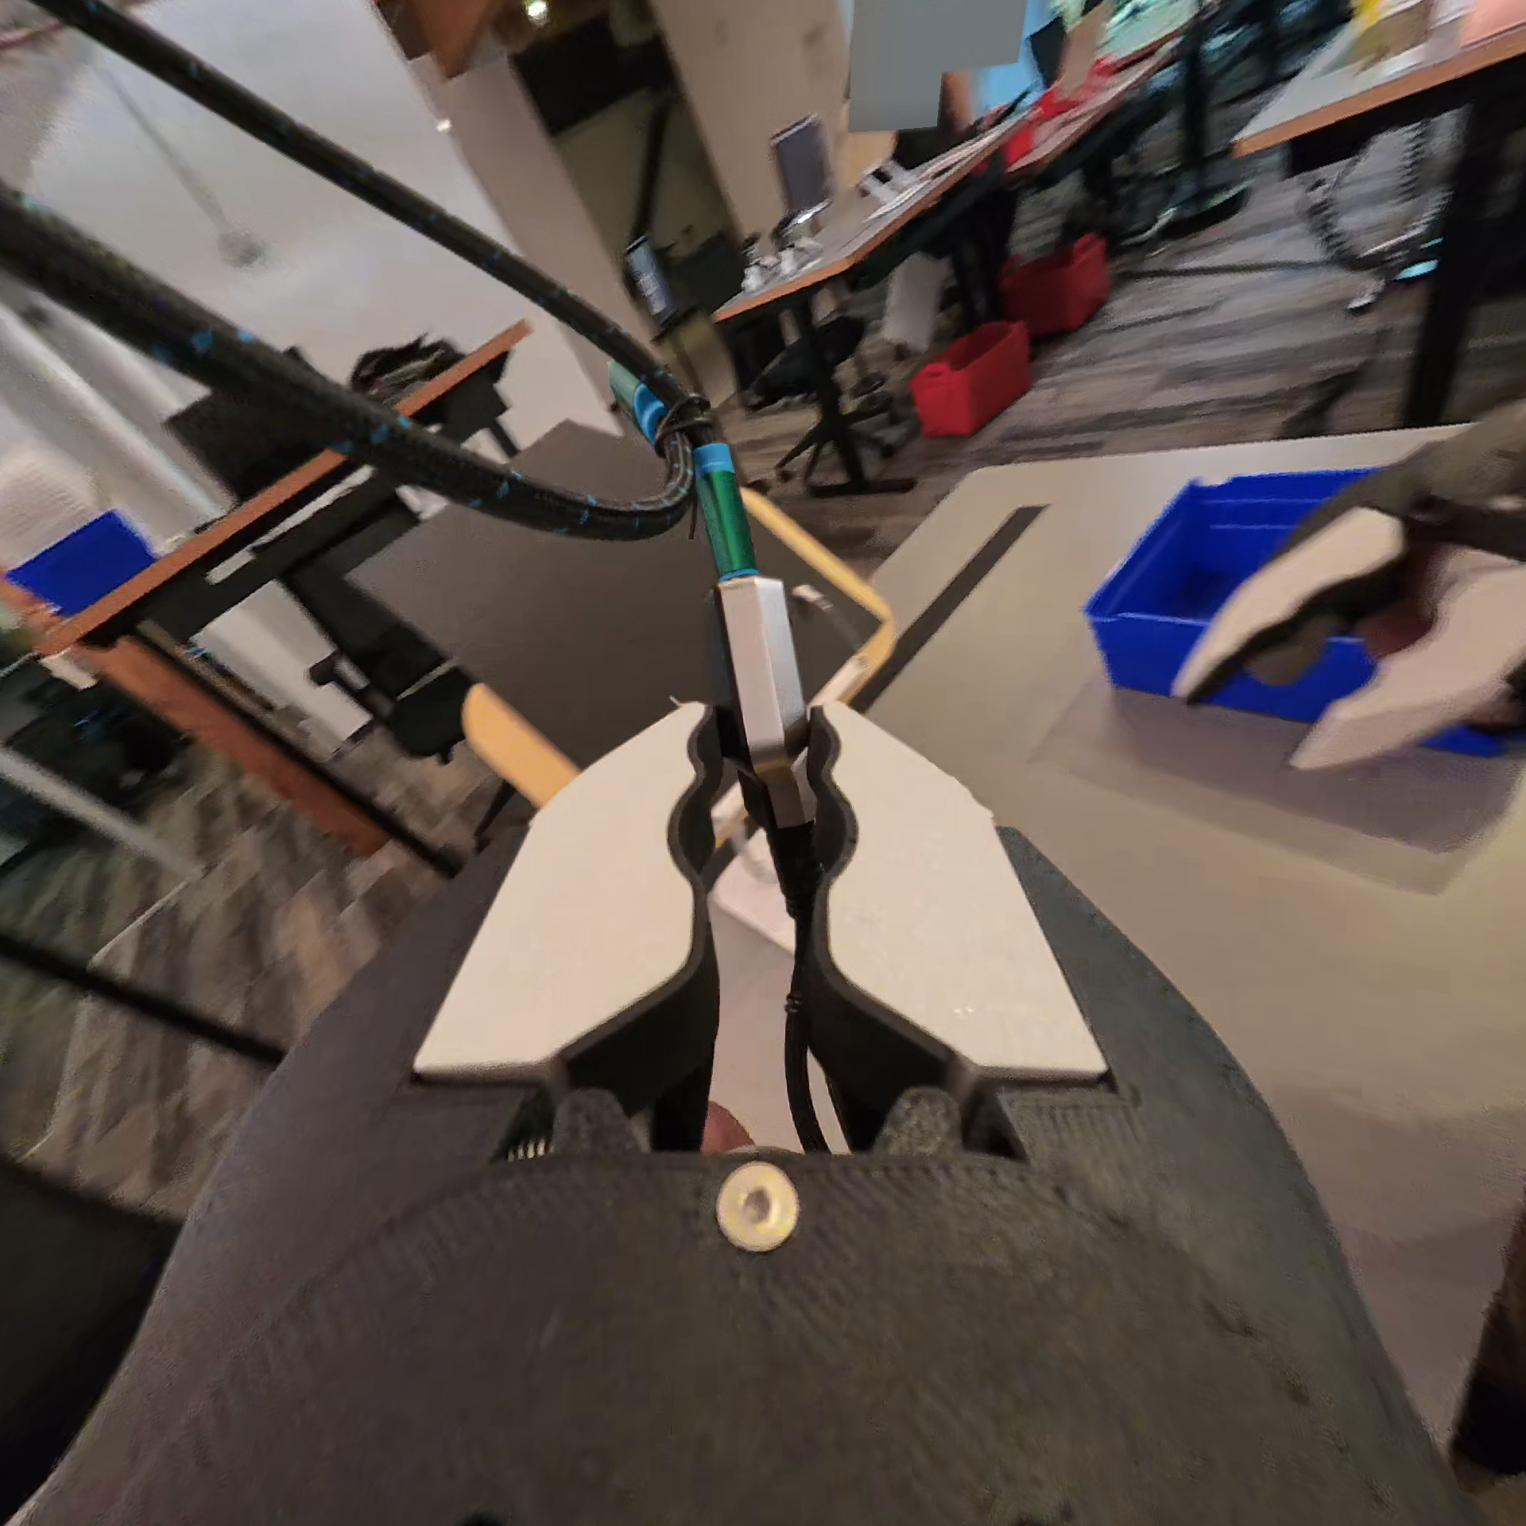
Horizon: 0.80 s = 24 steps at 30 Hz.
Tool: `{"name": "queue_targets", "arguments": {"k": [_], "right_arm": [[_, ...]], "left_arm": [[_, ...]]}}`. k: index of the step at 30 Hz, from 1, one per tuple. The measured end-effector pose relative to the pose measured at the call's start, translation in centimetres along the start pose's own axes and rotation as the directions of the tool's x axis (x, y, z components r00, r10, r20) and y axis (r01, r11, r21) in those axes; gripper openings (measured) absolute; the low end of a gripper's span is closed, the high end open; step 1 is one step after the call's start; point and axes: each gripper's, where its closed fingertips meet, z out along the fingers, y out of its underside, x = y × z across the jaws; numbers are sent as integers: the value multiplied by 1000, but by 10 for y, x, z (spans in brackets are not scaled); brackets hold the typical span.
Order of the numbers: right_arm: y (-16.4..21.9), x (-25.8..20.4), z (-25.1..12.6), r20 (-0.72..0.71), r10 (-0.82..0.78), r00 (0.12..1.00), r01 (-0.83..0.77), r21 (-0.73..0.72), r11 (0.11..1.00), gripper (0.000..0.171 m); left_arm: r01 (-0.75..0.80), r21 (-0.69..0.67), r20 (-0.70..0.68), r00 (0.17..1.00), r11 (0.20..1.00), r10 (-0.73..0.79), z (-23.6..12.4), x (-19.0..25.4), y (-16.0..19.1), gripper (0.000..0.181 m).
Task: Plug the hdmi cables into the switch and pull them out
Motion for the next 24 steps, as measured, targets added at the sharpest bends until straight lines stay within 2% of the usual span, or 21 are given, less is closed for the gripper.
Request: {"name": "queue_targets", "arguments": {"k": [7,14,16,18,19,23,24], "right_arm": [[-49,16,-10,49,35,998,-42,160,986,44],[-41,27,0,30,119,992,-122,134,984,43],[-37,25,4,83,179,980,-188,128,974,36],[-32,22,7,147,228,962,-245,114,963,21],[-30,23,8,165,240,957,-260,116,959,21],[-22,28,11,188,278,942,-303,118,946,21],[-21,30,11,183,281,942,-306,125,944,20]], "left_arm": [[-66,53,-223,972,996,76,21,93,14,20],[-308,22,-153,939,951,308,45,139,38,20],[-357,18,-135,925,934,356,51,149,42,20],[-410,7,-94,908,912,409,56,152,46,20],[-435,-1,-78,898,900,434,58,153,48,20],[-449,-1,-41,893,893,449,66,154,56,20],[-445,-1,-30,895,895,445,67,154,59,27]]}}
